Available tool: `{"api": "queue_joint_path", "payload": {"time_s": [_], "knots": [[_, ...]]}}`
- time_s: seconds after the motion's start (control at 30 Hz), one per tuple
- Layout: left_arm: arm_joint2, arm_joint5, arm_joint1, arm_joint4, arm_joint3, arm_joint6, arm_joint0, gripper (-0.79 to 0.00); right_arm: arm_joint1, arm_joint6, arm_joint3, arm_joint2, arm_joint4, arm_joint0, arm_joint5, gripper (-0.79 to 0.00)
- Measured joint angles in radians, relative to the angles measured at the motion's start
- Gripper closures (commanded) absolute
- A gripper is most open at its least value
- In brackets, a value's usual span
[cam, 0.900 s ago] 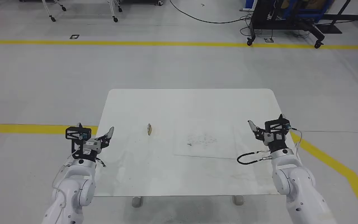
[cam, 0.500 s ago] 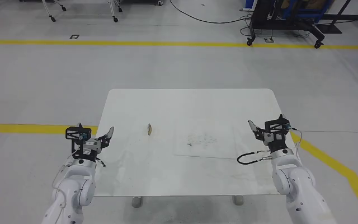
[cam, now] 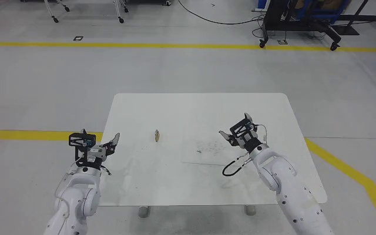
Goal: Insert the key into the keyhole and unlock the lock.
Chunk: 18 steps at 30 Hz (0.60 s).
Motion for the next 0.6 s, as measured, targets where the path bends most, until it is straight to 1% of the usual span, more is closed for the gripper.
{"api": "queue_joint_path", "payload": {"time_s": [0.33,0.43,0.5,0.6], "knots": [[0.000,0.000,0.000,0.000,0.000,0.000,0.000,-0.785,0.000,0.004,0.006,-0.004,-0.005,0.003,-0.011,-0.785],[0.000,0.000,0.000,0.000,0.000,0.000,0.000,-0.785,-0.001,0.041,0.045,-0.042,-0.014,0.052,-0.101,-0.785],[0.000,0.000,0.000,0.000,0.000,0.000,0.000,-0.785,-0.006,0.072,0.083,-0.085,-0.021,0.106,-0.167,-0.785],[0.000,0.000,0.000,0.000,0.000,0.000,0.000,-0.785,-0.012,0.066,0.146,-0.141,-0.015,0.177,-0.278,-0.785]]}}
